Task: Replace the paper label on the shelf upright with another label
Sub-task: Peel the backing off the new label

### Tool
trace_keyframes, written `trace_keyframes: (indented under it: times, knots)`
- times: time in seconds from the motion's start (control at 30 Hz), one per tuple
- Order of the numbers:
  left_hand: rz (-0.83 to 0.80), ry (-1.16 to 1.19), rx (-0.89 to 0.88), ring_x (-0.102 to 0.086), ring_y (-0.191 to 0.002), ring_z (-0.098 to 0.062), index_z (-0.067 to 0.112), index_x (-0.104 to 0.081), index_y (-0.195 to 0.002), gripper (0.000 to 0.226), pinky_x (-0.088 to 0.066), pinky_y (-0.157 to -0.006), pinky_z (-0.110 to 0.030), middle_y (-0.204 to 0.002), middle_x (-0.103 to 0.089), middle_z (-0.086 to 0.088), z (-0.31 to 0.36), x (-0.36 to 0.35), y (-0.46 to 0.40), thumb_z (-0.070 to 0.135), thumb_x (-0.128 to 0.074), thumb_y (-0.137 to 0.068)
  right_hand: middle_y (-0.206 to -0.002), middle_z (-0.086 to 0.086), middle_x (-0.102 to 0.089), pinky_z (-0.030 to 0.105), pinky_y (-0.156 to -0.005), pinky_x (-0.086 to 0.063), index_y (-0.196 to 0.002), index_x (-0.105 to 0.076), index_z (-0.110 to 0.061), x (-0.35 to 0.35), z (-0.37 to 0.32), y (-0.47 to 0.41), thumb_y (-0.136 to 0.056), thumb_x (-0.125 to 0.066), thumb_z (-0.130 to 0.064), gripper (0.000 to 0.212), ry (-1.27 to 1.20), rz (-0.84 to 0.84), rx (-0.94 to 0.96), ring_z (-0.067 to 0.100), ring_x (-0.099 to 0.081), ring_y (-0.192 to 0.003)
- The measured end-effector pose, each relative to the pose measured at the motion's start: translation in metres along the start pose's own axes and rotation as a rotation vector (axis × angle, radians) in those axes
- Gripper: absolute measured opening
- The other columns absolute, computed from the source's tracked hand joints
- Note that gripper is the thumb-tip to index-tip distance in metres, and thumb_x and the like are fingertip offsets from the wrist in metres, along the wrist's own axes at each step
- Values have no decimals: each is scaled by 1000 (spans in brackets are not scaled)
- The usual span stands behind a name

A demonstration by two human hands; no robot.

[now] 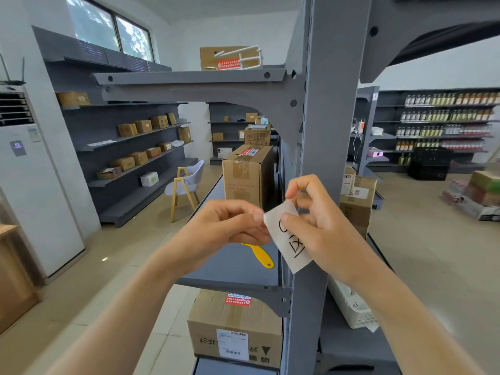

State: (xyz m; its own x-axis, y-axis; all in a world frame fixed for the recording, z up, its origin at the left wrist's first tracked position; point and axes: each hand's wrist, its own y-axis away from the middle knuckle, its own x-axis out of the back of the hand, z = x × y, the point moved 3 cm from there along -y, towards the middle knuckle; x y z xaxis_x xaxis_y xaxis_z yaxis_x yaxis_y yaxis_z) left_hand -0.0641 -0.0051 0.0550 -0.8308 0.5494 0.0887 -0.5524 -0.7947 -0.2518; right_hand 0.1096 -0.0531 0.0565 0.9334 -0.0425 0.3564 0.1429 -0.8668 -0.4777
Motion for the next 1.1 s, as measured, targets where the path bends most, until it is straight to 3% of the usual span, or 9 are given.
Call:
trace_keyframes:
  times: [0.07,0.13,0.23,0.33,0.5,0.6,0.87,1.1]
  knots:
    - [-7,31,-51,-77,-77,-19,13,-80,-82,19,-61,-70,-24,-84,-79,-9,2,-6,-1,20,-62,-82,-87,-7,-63,28,-58,-54,-102,-46,-31,4,-1,3,-100,-57,-12,22,43,18,23,8,-66,-67]
    - [-10,47,-97,-77,-77,-18,14,-80,-81,19,-60,-71,-24,-81,-79,-6,4,-12,-2,18,-61,-82,-91,-9,-66,27,-67,-58,-101,-54,-27,9,-4,6,-96,-62,-27,9,246,99,142,10,-69,-77]
    - [13,23,-158,-78,-76,-18,6,-77,-85,17,-61,-72,-26,-80,-80,-6,5,-18,-4,12,-61,-84,-93,-11,-64,23,-71,-54,-93,-69,-24,16,-12,14,-91,-59,-40,19,473,207,333,10,-64,-84]
    - [73,-3,-194,-77,-77,-18,4,-75,-86,15,-61,-74,-26,-81,-80,-6,4,-22,-6,12,-62,-85,-88,-12,-70,25,-68,-53,-94,-77,-22,20,-16,20,-91,-65,-41,23,454,210,383,10,-65,-79]
    - [75,-40,-216,-78,-82,-21,16,-82,-81,5,-62,-78,-30,-83,-81,-5,6,-27,-5,15,-77,-81,-83,-8,-77,24,-66,-57,-102,-82,-17,26,-16,22,-91,-72,-29,20,510,207,480,5,-68,-72]
    - [72,-25,-170,-79,-79,-21,21,-83,-77,13,-63,-74,-29,-81,-81,-4,7,-28,-5,25,-71,-74,-81,-6,-79,26,-64,-57,-102,-83,-16,27,-17,22,-91,-69,-30,22,570,213,544,8,-69,-70]
    - [14,-53,-97,-79,-74,-21,20,-83,-73,13,-63,-69,-27,-78,-81,-7,8,-26,-6,25,-72,-70,-82,-8,-80,25,-63,-56,-98,-84,-17,26,-18,23,-87,-77,-19,12,615,167,593,5,-68,-71]
    - [5,-94,-171,-79,-75,-19,18,-83,-78,14,-62,-68,-24,-80,-82,-4,10,-26,-1,23,-70,-76,-82,-7,-80,33,-62,-57,-102,-83,-18,28,-17,23,-92,-68,-29,21,573,93,578,12,-70,-70]
